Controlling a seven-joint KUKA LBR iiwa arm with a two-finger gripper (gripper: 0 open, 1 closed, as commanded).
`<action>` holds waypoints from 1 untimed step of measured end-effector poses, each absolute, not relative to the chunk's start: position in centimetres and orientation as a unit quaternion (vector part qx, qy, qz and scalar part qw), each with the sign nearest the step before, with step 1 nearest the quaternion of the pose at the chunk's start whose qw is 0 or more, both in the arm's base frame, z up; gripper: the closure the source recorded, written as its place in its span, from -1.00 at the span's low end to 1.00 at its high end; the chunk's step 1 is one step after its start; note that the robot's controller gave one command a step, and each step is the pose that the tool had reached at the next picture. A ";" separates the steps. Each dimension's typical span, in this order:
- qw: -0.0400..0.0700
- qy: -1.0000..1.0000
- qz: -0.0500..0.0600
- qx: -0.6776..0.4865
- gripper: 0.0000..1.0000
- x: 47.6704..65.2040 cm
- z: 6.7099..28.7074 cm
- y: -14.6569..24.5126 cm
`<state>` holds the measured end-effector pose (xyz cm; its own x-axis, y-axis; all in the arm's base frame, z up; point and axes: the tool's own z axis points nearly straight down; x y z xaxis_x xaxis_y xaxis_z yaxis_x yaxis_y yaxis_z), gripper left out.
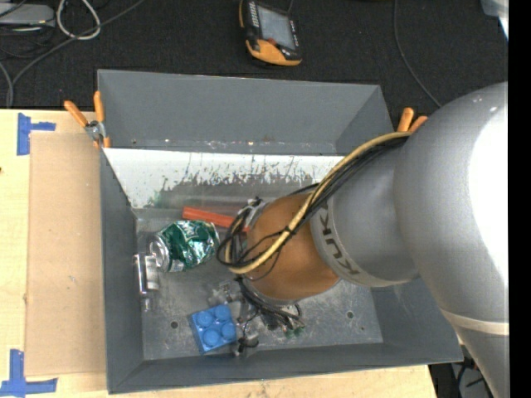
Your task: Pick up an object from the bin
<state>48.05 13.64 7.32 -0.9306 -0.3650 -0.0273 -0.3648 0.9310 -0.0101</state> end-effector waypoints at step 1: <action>0.012 0.983 -0.003 -0.185 1.00 47.9 9.8 13.6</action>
Offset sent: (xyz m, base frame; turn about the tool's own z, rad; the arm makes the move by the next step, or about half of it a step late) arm -0.0006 -0.0004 0.0362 0.0009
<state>47.92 13.64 9.84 -0.9310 -0.3644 -0.0218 -0.3643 0.9312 -0.0094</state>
